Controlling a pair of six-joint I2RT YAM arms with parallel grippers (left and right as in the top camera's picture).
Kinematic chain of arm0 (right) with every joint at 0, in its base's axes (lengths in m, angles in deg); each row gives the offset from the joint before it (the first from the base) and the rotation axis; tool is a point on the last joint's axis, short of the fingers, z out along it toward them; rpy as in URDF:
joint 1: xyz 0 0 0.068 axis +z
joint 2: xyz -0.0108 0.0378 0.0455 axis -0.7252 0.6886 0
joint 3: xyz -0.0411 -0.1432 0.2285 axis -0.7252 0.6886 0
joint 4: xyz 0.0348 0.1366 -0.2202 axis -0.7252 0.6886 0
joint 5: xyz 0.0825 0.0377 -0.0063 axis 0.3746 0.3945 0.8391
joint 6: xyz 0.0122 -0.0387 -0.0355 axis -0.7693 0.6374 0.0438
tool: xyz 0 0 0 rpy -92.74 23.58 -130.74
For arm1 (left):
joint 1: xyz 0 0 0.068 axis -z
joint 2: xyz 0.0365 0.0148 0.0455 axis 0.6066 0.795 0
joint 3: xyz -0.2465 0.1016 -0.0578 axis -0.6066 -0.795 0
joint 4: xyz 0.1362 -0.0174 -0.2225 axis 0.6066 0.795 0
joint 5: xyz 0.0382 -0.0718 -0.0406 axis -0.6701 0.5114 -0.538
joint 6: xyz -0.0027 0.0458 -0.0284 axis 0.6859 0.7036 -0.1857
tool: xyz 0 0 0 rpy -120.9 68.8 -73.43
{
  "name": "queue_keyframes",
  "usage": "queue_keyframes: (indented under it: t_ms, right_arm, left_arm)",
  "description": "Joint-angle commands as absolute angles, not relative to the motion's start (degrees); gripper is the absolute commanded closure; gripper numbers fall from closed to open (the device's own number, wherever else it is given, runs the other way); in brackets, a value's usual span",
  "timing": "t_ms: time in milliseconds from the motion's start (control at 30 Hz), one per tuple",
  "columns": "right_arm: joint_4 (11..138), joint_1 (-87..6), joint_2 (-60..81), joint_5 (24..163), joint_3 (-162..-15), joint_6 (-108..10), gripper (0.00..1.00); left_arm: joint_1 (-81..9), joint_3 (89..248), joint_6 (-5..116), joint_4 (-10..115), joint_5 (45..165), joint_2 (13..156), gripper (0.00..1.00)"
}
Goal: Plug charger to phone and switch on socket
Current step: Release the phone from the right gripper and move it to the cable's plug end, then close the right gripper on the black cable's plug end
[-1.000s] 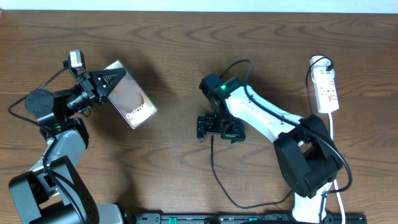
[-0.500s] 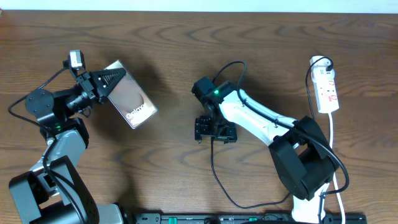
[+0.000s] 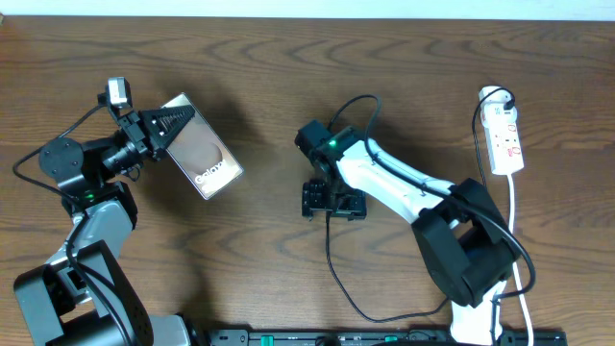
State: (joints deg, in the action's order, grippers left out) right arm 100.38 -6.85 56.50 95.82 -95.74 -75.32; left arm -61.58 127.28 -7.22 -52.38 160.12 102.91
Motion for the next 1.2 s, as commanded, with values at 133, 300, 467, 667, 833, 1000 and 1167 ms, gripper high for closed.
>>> queue_keyframes:
  t_ms: [133, 300, 467, 667, 833, 1000, 1167]
  right_arm:
    - [99.84, -6.36, 59.67, 94.77, -95.43, -76.33, 0.27]
    - [99.64, -6.3, 59.84, 94.75, -95.43, -76.37, 0.34]
    - [99.47, -6.28, 59.84, 94.75, -95.43, -76.37, 0.43]
    - [99.42, -6.28, 59.84, 94.75, -95.43, -76.39, 0.59]
    - [99.44, -6.26, 59.84, 94.75, -95.43, -76.37, 0.71]
    - [99.51, -6.26, 59.84, 94.79, -95.43, -76.39, 0.71]
    - [99.9, -6.23, 59.84, 94.99, -95.43, -76.76, 0.73]
  left_arm:
    - [-61.77, 127.76, -6.85, -52.99, 160.87, 102.24, 0.92]
    - [-61.77, 127.76, -6.85, -53.01, 160.87, 102.24, 0.93]
    - [-61.77, 127.76, -6.85, -53.01, 160.87, 102.24, 0.92]
    - [-61.77, 127.76, -6.85, -52.99, 160.87, 102.24, 0.92]
    - [-61.77, 127.76, -6.85, -52.99, 160.87, 102.24, 0.93]
    - [-61.77, 127.76, -6.87, -52.99, 160.87, 102.24, 0.93]
    - [-61.77, 127.76, -6.87, -52.99, 160.87, 102.24, 0.93]
